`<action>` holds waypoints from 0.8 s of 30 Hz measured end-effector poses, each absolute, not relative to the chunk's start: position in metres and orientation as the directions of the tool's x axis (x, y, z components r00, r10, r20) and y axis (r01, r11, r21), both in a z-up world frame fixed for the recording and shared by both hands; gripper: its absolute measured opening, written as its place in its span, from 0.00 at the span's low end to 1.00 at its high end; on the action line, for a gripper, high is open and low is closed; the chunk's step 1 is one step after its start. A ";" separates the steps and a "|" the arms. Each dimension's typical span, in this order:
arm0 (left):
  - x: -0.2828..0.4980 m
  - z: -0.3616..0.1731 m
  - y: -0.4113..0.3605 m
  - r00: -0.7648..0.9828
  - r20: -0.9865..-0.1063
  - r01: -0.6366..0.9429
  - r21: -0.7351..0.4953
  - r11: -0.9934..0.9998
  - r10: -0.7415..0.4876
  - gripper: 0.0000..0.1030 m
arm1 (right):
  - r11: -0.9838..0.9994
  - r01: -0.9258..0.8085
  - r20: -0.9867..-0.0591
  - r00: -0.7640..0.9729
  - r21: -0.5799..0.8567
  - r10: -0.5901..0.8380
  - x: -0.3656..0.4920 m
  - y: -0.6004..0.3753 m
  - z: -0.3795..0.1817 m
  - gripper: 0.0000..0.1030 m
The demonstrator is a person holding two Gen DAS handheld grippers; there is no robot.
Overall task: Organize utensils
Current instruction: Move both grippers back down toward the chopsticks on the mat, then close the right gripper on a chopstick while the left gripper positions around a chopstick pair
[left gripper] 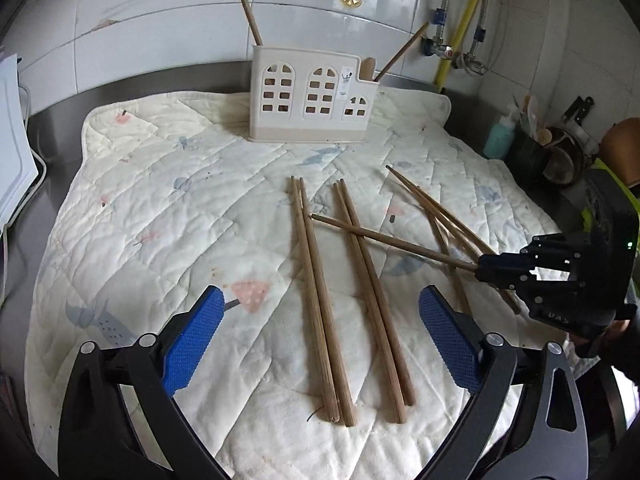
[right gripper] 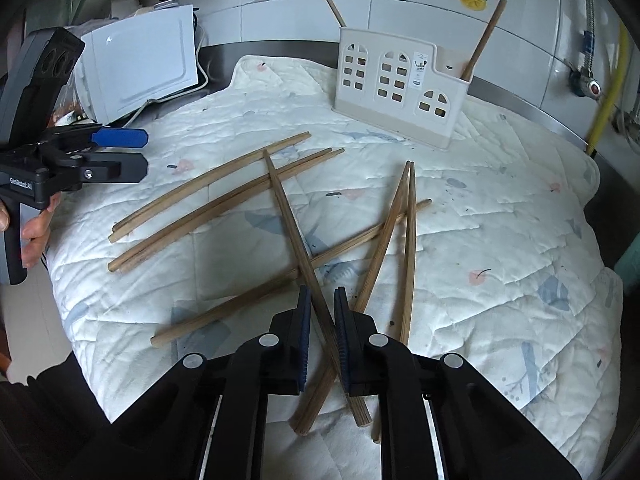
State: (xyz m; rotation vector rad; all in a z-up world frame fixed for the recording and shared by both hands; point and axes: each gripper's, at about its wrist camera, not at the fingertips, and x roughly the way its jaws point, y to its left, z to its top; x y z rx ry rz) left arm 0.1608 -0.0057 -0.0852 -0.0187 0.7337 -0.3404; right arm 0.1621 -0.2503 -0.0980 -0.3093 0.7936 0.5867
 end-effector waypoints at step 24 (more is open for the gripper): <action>0.196 -0.105 0.009 0.626 -0.745 0.219 -0.113 0.969 -0.228 0.40 | 0.795 -0.605 -0.749 0.546 -0.041 0.377 0.162 -0.247 -0.105 0.11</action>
